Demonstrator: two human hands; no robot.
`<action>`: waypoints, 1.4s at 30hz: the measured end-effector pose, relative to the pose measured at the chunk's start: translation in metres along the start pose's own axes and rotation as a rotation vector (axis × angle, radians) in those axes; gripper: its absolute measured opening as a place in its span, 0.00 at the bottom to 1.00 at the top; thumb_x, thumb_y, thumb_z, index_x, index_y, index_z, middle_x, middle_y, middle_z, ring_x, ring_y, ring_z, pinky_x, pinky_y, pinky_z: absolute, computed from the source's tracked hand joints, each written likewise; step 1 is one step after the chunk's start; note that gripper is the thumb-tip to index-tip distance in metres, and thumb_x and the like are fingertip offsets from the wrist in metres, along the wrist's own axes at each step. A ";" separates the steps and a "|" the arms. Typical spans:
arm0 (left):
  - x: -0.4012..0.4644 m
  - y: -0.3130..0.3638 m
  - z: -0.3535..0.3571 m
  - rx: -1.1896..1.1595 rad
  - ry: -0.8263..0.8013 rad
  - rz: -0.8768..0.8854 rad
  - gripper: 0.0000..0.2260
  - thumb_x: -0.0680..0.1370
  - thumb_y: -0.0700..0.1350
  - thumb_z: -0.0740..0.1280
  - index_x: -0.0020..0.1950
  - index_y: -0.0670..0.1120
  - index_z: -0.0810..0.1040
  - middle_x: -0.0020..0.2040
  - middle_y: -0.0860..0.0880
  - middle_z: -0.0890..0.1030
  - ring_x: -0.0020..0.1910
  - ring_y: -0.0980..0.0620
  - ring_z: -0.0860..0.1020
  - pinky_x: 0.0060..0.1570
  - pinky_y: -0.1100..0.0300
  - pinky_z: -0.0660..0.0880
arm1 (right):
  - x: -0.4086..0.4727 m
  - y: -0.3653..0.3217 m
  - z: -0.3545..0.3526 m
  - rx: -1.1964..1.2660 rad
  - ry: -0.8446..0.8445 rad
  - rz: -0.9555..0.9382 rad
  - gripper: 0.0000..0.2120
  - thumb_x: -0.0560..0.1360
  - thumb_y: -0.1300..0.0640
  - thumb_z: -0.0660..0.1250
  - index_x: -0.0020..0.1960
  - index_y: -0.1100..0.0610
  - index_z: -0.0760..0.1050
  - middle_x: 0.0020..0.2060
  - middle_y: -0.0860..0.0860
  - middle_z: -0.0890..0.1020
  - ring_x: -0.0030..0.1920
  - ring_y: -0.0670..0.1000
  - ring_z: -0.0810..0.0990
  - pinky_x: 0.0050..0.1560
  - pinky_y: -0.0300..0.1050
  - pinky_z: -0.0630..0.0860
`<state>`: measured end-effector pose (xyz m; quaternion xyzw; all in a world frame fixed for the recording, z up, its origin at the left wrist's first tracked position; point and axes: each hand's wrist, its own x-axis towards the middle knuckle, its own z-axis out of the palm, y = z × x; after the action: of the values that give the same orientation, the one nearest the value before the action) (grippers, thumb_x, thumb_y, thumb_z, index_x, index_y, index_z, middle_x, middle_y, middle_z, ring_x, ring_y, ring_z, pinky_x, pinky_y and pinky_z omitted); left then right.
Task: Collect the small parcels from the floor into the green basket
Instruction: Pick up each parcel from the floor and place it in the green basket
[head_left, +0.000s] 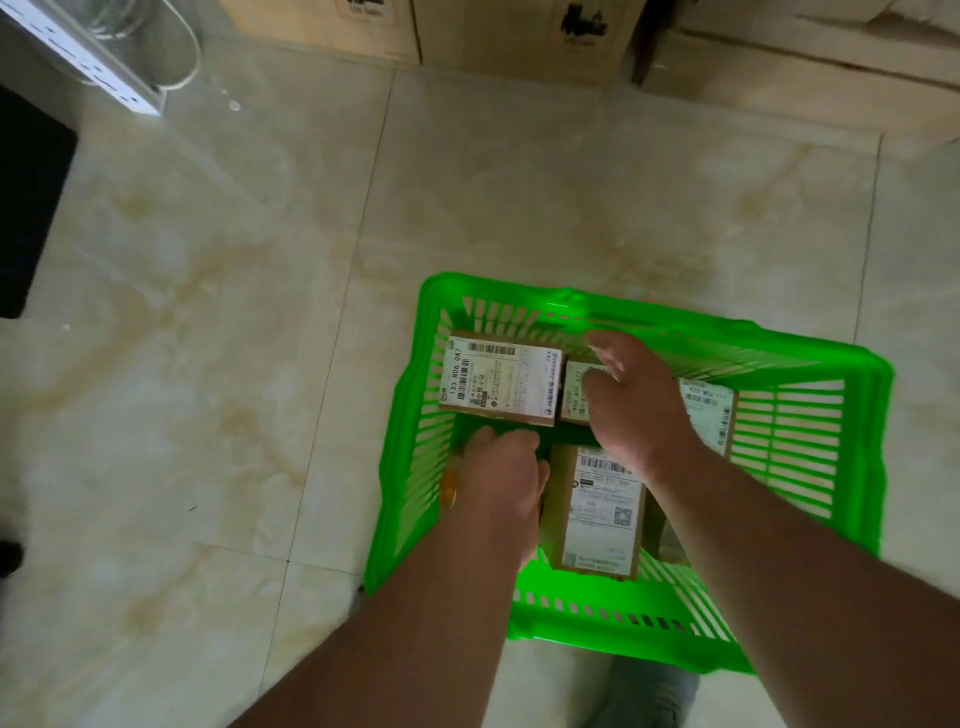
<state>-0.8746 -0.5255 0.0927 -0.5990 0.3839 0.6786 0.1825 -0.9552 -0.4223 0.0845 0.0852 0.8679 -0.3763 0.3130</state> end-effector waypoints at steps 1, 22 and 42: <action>-0.003 -0.004 0.000 0.074 -0.001 0.002 0.23 0.76 0.39 0.65 0.71 0.41 0.71 0.68 0.37 0.77 0.49 0.48 0.76 0.62 0.45 0.76 | -0.009 0.008 -0.008 0.061 0.078 0.069 0.19 0.81 0.60 0.59 0.71 0.51 0.72 0.68 0.49 0.77 0.58 0.48 0.79 0.47 0.29 0.71; 0.008 -0.022 0.025 1.012 -0.002 0.241 0.42 0.65 0.50 0.61 0.79 0.63 0.56 0.69 0.44 0.75 0.60 0.36 0.81 0.56 0.38 0.81 | -0.085 0.099 -0.014 0.209 -0.115 0.456 0.21 0.75 0.52 0.61 0.67 0.47 0.76 0.63 0.50 0.83 0.58 0.55 0.82 0.58 0.55 0.81; -0.050 -0.076 0.021 0.576 -0.146 0.125 0.19 0.78 0.37 0.61 0.67 0.48 0.78 0.55 0.51 0.87 0.33 0.65 0.80 0.30 0.72 0.71 | -0.089 0.079 -0.047 0.118 -0.057 0.280 0.21 0.73 0.53 0.60 0.65 0.50 0.78 0.59 0.47 0.84 0.55 0.51 0.83 0.55 0.51 0.80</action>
<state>-0.8243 -0.4507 0.1167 -0.4477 0.5824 0.5930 0.3298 -0.8768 -0.3260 0.1155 0.2131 0.8147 -0.3814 0.3812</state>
